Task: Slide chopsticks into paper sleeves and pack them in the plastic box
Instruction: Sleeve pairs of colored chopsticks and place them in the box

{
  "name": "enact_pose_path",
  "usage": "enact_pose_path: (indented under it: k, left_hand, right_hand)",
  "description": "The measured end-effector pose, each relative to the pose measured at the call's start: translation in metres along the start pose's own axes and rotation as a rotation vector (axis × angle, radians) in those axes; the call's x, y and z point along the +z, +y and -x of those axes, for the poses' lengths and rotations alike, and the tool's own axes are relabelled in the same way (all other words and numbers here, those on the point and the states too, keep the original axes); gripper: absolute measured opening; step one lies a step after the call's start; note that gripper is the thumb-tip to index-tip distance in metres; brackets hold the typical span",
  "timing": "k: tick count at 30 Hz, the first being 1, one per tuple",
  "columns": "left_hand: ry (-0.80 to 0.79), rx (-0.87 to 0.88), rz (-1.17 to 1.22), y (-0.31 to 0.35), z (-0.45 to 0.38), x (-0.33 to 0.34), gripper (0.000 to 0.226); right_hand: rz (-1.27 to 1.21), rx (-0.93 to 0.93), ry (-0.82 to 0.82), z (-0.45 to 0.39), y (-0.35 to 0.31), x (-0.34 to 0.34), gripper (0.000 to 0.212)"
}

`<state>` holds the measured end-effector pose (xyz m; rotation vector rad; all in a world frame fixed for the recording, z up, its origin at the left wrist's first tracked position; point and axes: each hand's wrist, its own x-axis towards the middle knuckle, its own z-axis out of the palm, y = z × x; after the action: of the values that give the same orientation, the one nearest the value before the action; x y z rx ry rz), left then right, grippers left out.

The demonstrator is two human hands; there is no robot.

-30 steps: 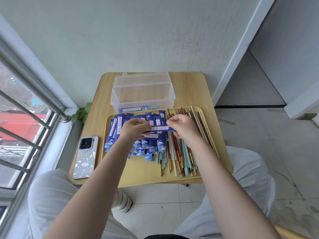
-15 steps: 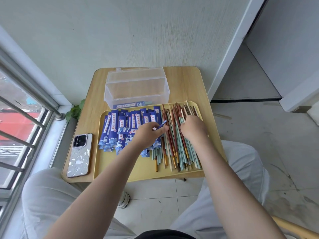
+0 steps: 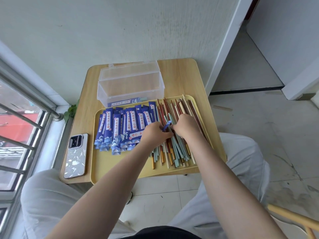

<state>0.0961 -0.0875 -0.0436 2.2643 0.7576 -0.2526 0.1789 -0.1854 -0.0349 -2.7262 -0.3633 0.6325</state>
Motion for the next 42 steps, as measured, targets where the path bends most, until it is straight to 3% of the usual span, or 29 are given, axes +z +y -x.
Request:
enact_pose_path:
  k: [12, 17, 21, 25, 29, 34, 38, 42]
  left_hand:
    - [0.012, 0.022, 0.185, -0.014, -0.001, -0.014, 0.017]
    - [0.131, 0.070, 0.068, -0.026, 0.000, -0.027, 0.007]
    - [0.194, 0.061, 0.043, -0.041, -0.001, -0.035, 0.007]
    - [0.192, 0.078, -0.041, -0.049, -0.005, -0.043, 0.009]
    - [0.248, 0.061, -0.056, -0.052, -0.014, -0.051, 0.008]
    - [0.329, 0.040, 0.093, -0.053, -0.017, -0.062, 0.032]
    - [0.308, 0.093, 0.146, -0.049, -0.008, -0.068, 0.046]
    - [0.266, 0.138, 0.139, -0.049, 0.000, -0.072, 0.048]
  right_hand:
    - [-0.129, -0.042, 0.069, -0.004, 0.007, 0.002, 0.035]
    - [-0.273, -0.167, 0.136, 0.002, -0.003, -0.009, 0.017]
    - [-0.350, -0.263, 0.160, 0.008, -0.012, -0.011, 0.018]
    - [-0.457, -0.245, 0.088, 0.007, -0.020, -0.009, 0.024]
    - [-0.851, -0.196, -0.058, 0.010, -0.026, -0.011, 0.035]
    - [-1.479, -0.157, -0.301, 0.013, -0.035, -0.025, 0.026]
    - [-1.540, -0.258, -0.269, 0.012, -0.039, -0.026, 0.010]
    - [-1.479, -0.244, -0.096, 0.008, -0.046, -0.025, 0.021]
